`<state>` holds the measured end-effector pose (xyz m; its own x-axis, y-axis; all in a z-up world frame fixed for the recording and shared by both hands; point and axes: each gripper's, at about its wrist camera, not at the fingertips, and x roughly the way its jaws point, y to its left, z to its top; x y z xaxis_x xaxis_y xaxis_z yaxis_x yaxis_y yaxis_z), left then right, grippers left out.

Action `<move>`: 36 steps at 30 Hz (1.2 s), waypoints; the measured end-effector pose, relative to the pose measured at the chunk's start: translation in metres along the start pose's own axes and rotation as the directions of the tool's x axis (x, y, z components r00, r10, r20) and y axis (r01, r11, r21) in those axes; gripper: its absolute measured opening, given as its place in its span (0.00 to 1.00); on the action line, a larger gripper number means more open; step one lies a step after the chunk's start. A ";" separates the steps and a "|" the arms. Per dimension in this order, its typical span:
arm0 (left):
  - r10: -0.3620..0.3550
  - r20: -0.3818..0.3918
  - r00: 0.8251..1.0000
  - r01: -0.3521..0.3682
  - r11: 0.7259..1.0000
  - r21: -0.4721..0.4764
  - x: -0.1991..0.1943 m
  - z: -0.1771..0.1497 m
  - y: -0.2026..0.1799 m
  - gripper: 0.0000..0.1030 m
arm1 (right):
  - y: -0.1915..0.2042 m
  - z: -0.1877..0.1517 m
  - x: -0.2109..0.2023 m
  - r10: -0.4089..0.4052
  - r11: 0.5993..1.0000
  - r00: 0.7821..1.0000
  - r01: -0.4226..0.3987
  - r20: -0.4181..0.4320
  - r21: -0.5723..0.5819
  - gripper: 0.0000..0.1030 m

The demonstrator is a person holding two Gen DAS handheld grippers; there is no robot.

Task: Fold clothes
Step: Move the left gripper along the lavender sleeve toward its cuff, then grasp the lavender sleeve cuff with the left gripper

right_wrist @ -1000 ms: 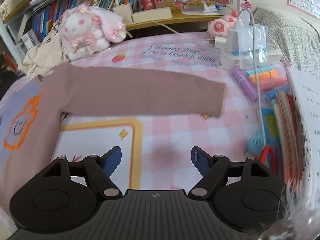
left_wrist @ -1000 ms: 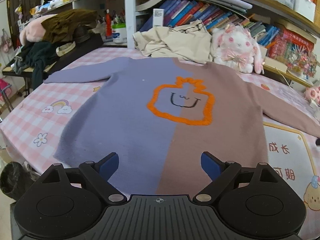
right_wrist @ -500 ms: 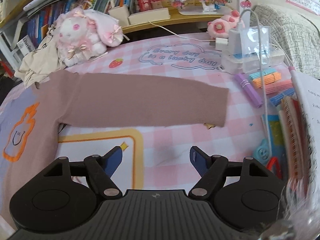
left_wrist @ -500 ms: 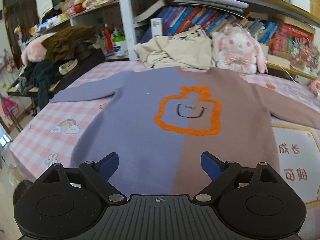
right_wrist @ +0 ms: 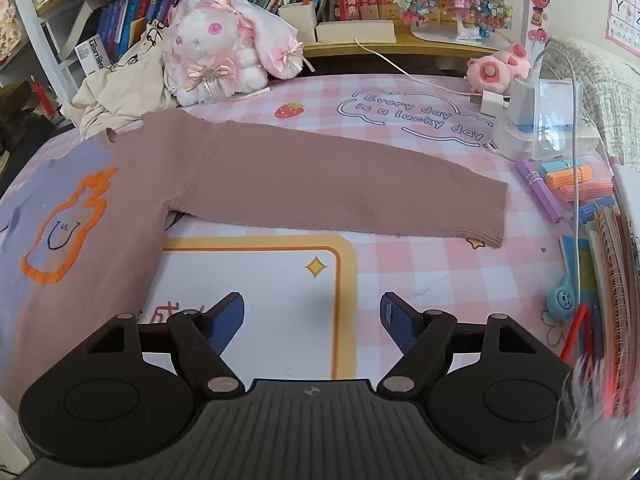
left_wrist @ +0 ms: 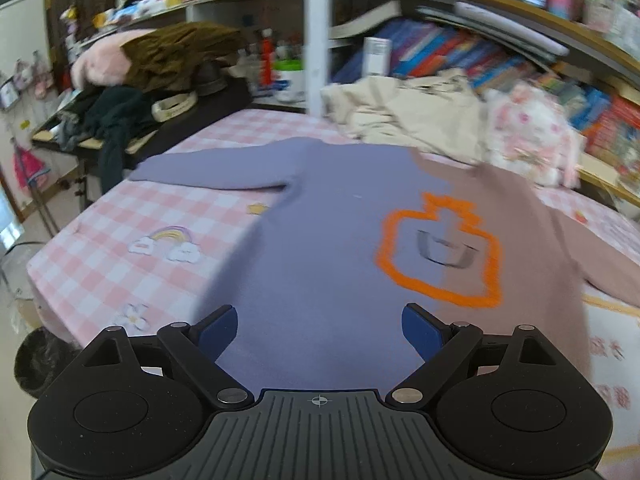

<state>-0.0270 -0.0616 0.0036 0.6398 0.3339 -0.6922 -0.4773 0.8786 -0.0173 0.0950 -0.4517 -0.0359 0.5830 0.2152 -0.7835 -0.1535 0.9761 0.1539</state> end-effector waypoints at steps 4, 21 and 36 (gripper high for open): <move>-0.019 0.008 1.000 0.019 0.997 -0.071 0.023 0.017 0.037 0.89 | 0.011 -0.003 0.000 -0.020 1.000 1.000 0.020 -0.001 0.011 0.72; -0.089 0.016 0.996 0.090 0.985 -0.148 0.131 0.087 0.217 0.87 | 0.217 -0.060 -0.004 -0.149 0.989 0.989 0.148 0.009 0.027 0.79; -0.078 0.031 0.996 0.084 0.953 -0.292 0.230 0.133 0.285 0.58 | 0.267 -0.061 -0.007 -0.187 0.982 0.982 0.188 0.026 -0.031 0.80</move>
<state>0.0645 0.3112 -0.0642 0.6935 0.2750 -0.6659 -0.5773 0.7650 -0.2854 0.0015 -0.1947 -0.0259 0.6222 0.0293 -0.7823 -0.0660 0.9977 -0.0151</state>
